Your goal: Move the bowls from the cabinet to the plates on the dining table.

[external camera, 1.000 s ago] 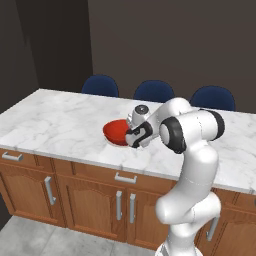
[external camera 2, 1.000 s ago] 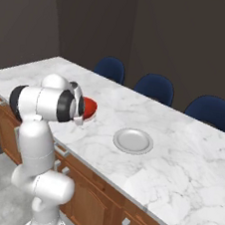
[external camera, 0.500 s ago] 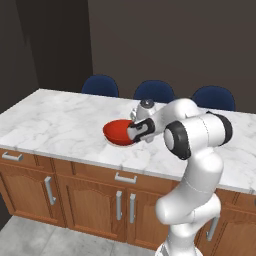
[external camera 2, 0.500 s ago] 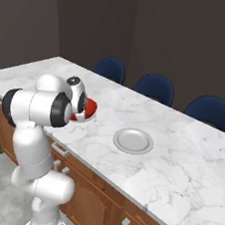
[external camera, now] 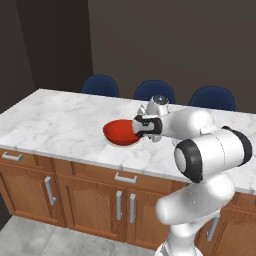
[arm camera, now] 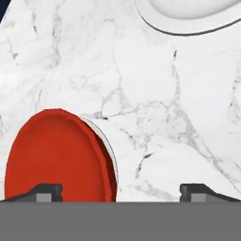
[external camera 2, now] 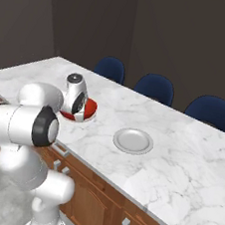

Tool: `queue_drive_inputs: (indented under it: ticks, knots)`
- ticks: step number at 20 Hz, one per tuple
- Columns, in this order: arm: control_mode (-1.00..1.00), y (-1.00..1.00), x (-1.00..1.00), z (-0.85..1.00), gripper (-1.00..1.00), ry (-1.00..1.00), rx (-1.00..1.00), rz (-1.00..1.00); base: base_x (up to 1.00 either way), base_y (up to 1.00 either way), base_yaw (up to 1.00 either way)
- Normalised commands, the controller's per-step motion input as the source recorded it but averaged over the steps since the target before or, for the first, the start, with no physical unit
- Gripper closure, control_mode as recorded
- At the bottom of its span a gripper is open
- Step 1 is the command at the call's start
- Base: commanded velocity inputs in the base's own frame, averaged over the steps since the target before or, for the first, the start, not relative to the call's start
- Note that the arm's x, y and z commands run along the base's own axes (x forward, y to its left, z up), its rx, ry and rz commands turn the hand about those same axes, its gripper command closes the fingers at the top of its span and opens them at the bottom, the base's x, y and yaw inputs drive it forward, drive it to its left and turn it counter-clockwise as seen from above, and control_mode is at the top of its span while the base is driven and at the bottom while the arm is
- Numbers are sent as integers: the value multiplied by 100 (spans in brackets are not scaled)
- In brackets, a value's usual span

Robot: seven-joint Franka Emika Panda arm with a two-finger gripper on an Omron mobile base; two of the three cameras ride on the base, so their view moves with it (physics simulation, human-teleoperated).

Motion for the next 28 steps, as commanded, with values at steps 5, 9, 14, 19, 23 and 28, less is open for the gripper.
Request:
queue_drive_inputs:
  ticks: [5, 9, 14, 19, 23, 28]
  knots:
    - [-100, -22, -60, 53, -100, 0, 12, 0, 0, 0, 0]
    - [-100, -16, -58, 56, -100, -1, 12, 0, 0, 0, 0]
    - [-100, -15, -62, 55, -100, -3, 8, 0, 0, 0, 0]
    - [-100, -17, -62, 41, -100, -3, 2, 0, 0, 0, 0]
    - [-100, -22, -62, 20, -100, -4, -6, 1, 0, 0, 0]
    - [-100, -18, -62, 14, -100, -3, -11, 1, 0, 0, 0]
